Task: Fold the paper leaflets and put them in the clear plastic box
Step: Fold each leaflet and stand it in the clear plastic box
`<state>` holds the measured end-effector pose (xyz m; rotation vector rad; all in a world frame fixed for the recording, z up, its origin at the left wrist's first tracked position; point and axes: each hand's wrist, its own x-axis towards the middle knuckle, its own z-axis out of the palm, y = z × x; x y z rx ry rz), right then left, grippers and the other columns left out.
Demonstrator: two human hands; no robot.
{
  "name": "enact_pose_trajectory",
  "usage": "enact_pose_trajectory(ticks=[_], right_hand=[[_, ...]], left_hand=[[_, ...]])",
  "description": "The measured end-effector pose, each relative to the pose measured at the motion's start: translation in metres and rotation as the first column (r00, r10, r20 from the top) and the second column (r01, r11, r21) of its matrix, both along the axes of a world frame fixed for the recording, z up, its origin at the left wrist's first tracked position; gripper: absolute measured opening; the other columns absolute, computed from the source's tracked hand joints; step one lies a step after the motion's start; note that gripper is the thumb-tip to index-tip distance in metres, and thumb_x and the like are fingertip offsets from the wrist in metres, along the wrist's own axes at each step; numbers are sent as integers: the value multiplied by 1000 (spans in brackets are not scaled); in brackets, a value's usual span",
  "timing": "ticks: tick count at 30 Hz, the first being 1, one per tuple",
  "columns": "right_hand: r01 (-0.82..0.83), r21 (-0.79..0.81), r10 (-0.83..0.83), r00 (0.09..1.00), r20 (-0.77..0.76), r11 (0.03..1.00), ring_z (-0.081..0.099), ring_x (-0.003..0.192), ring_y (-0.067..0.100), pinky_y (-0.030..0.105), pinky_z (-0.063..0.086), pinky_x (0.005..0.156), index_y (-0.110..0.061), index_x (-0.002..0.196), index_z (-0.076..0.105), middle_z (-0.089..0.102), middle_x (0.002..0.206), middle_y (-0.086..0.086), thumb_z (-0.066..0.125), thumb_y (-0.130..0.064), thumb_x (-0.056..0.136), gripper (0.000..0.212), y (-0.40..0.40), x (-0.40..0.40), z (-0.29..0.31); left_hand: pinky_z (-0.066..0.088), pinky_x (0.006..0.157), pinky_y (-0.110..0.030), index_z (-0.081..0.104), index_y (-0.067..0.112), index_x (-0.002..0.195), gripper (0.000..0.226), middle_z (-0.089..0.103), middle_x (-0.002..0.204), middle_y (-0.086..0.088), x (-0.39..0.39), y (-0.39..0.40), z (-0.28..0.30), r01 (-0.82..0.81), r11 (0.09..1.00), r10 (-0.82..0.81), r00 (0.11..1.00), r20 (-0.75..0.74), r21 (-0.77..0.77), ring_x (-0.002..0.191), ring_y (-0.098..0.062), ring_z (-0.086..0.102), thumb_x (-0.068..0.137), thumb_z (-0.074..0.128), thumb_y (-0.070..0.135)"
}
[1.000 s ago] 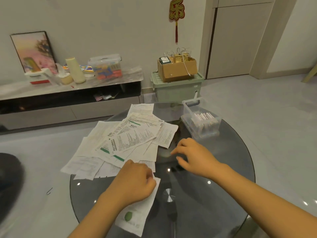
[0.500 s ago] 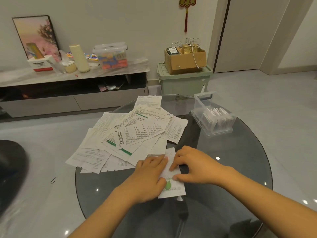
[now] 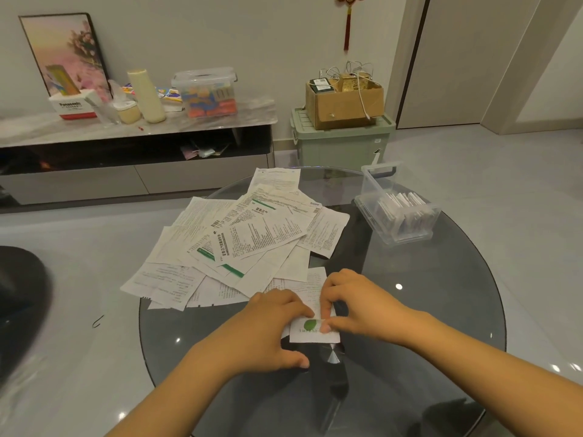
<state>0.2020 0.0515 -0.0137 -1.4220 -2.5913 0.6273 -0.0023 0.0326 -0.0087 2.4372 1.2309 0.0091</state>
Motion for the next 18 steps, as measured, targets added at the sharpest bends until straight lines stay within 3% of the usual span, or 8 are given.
enact_pose_trajectory(ticks=[5,9,14,16,18], right_hand=[[93,-183,-117,985,-125,979,56,86,5,23,47,78,-25,80,67,66,88,-12,70,-37,81,12,1,8,10],[135,-294,-183,973,-144,946,65,79,14,26,51,74,-26,81,64,71,83,0,67,-33,84,8,0,13,16],[215,-340,-278,949,-148,916,52,56,3,14,39,57,-32,75,59,58,61,-9,64,-26,87,14,0,9,13],[244,-367,-315,938,-146,898,50,55,4,15,39,57,-33,77,59,56,62,-9,63,-25,88,14,1,10,13],[263,-402,-339,932,-130,877,57,64,8,21,46,63,-32,83,59,64,71,-3,61,-24,89,11,1,11,14]], left_hand=[[26,99,-20,38,40,134,64,43,127,19,3,0,0,3,1000,-3,999,46,1,117,-5,35,78,68,49],[38,98,-27,31,46,136,64,44,130,21,9,-5,-1,-26,999,32,990,135,-48,114,-7,41,83,65,41],[45,83,-18,31,45,132,58,44,124,20,17,-5,-2,-44,997,57,975,213,-68,92,5,48,85,64,34],[41,74,-10,32,42,129,54,41,118,21,19,-5,-5,-57,996,69,972,223,-62,84,7,46,86,63,33],[42,74,-13,35,39,124,47,38,113,20,22,-4,-8,-67,997,75,971,227,-41,85,2,47,87,62,32]])
